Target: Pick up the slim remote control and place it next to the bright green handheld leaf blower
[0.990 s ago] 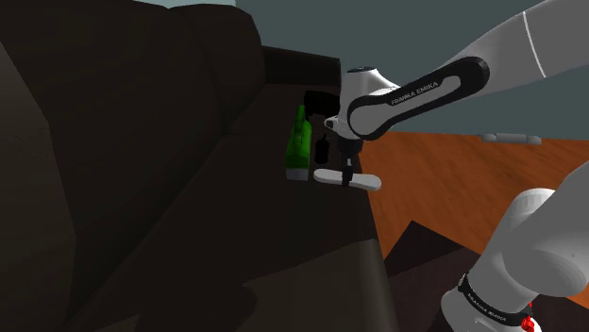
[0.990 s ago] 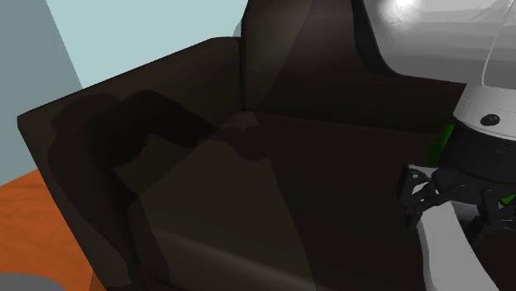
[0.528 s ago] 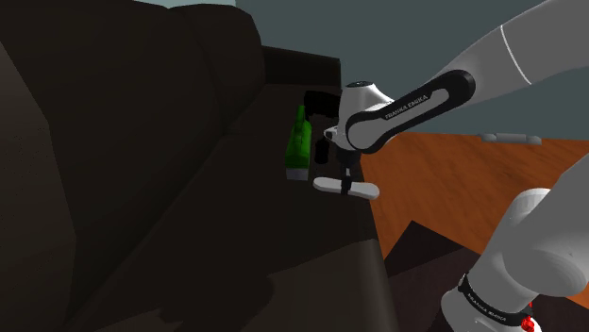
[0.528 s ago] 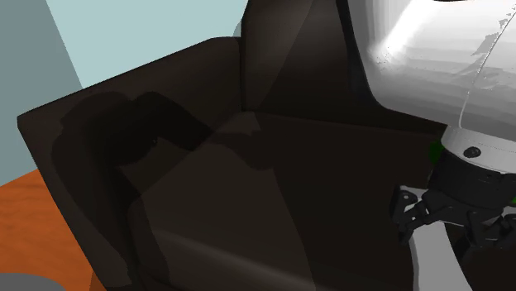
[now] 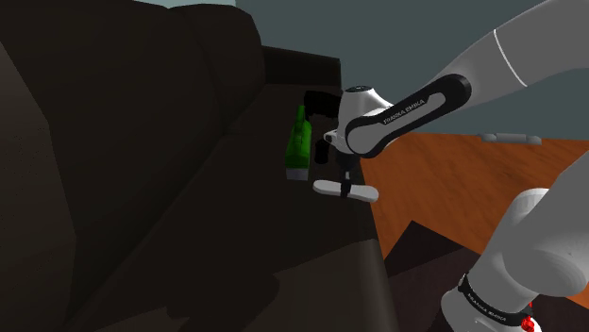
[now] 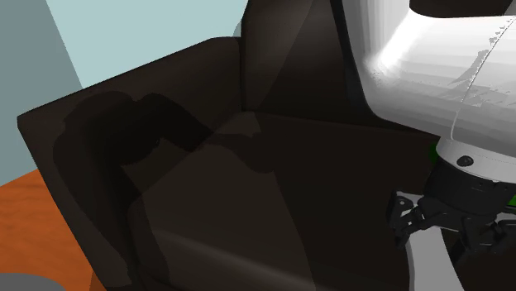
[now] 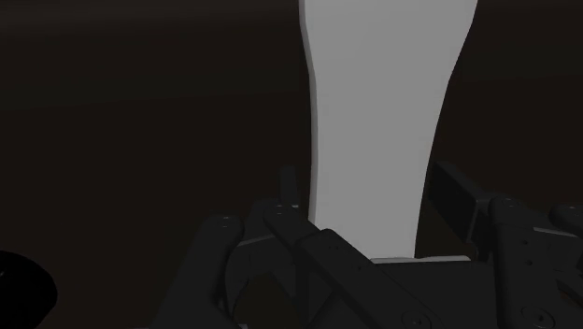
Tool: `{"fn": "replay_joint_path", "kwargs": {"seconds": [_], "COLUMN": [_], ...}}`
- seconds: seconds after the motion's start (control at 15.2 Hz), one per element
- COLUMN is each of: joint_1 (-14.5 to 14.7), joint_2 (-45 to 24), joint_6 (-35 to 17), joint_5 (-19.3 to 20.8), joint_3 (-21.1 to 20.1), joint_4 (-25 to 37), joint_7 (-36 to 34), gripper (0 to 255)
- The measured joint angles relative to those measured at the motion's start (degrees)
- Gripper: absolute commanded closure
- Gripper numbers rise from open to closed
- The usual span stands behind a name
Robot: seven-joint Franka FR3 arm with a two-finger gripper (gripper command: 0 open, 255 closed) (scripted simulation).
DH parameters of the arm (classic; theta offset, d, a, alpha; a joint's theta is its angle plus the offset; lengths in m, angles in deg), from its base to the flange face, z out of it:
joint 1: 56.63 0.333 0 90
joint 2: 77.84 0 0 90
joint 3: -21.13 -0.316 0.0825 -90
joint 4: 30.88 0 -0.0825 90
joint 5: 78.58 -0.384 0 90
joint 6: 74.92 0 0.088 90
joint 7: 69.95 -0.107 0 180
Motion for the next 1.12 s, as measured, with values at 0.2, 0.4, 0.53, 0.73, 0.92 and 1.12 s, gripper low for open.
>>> {"fn": "replay_joint_path", "kwargs": {"seconds": [0.2, 0.4, 0.53, 0.73, 0.92, 1.12], "joint_1": [0.00, 0.00, -0.01, 0.01, 0.03, 0.03], "joint_2": [0.01, 0.01, 0.67, 3.85, 4.43, 4.55], "joint_6": [-0.02, -0.02, 0.94, 6.32, 7.80, 8.04], "joint_5": [0.00, 0.00, 0.01, 0.05, 0.03, 0.03], "joint_3": [0.00, 0.00, 0.00, -0.12, -0.15, -0.17], "joint_4": [0.00, -0.01, 0.32, 2.61, 3.44, 3.53], "joint_7": [0.00, 0.00, 0.03, -0.04, -0.06, -0.07], "gripper": [0, 0, 0, 0, 0, 0]}}
